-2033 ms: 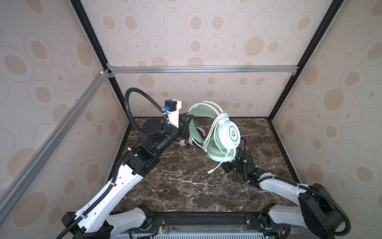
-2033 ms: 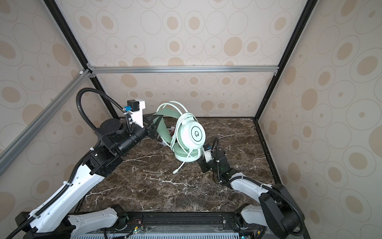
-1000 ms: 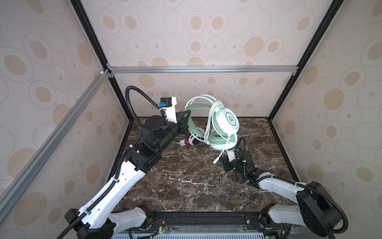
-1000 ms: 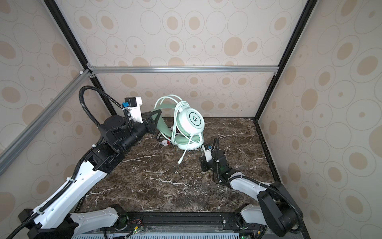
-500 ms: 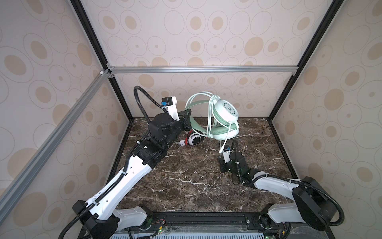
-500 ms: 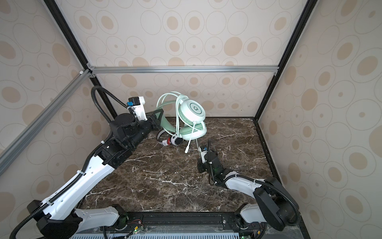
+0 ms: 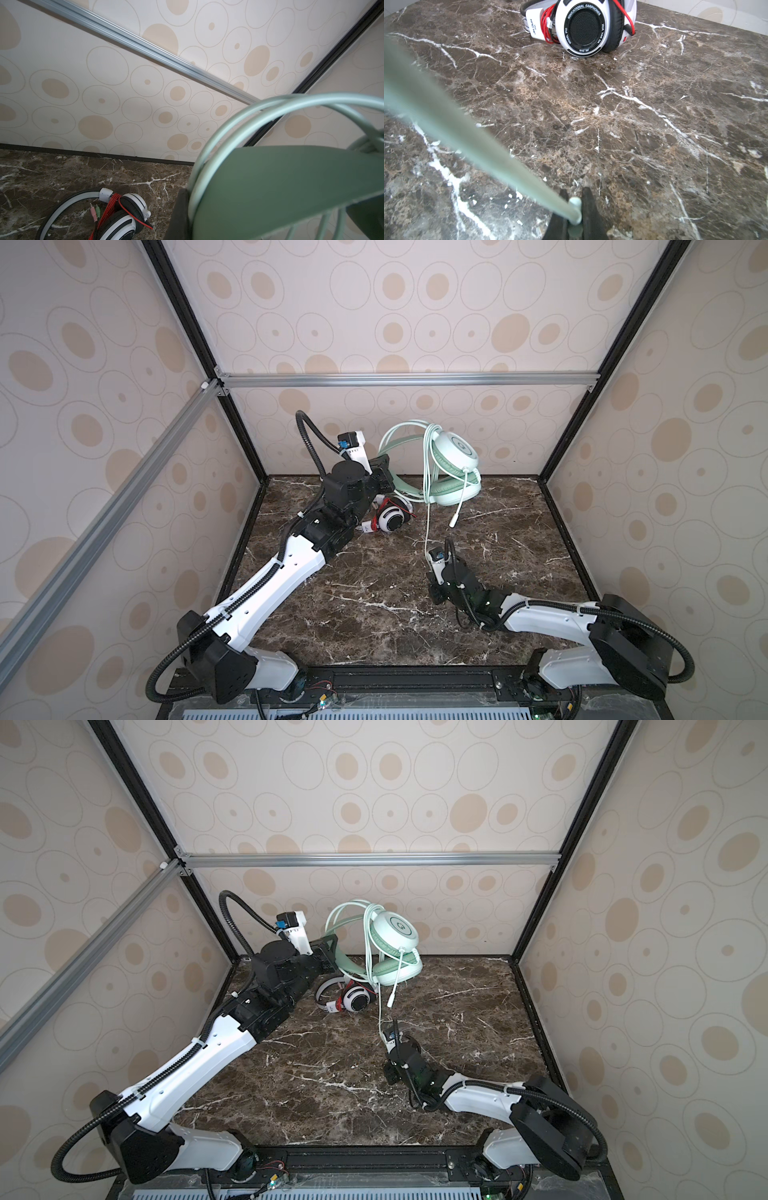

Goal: Wrap the headphones
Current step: 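Pull the green cable end down toward the robot with the right gripper, then wrap the cable end around the headphones with the right gripper while the left lowers them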

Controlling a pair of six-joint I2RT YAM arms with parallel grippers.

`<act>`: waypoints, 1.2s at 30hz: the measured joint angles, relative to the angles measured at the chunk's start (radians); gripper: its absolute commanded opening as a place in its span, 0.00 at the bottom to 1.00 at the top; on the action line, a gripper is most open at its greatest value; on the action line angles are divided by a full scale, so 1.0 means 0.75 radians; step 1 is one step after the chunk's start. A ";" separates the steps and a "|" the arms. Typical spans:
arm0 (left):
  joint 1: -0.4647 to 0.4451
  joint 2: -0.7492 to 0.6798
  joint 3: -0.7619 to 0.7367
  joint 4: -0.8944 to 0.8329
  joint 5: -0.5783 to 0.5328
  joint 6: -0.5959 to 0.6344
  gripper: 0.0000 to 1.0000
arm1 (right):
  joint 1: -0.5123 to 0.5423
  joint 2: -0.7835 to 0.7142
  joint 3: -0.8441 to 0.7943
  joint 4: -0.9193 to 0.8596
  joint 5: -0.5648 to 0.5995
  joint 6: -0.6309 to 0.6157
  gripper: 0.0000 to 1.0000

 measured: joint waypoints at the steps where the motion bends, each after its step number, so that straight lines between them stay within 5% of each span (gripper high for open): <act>1: 0.005 0.013 0.000 0.005 -0.008 0.002 0.00 | 0.024 -0.005 0.000 -0.014 0.021 -0.007 0.00; 23: 0.113 0.266 0.035 0.071 -0.241 0.173 0.00 | 0.382 -0.202 0.024 -0.208 0.222 -0.208 0.00; 36: 0.113 0.266 -0.044 0.134 -0.350 0.331 0.00 | 0.477 -0.336 0.347 -0.470 0.218 -0.387 0.00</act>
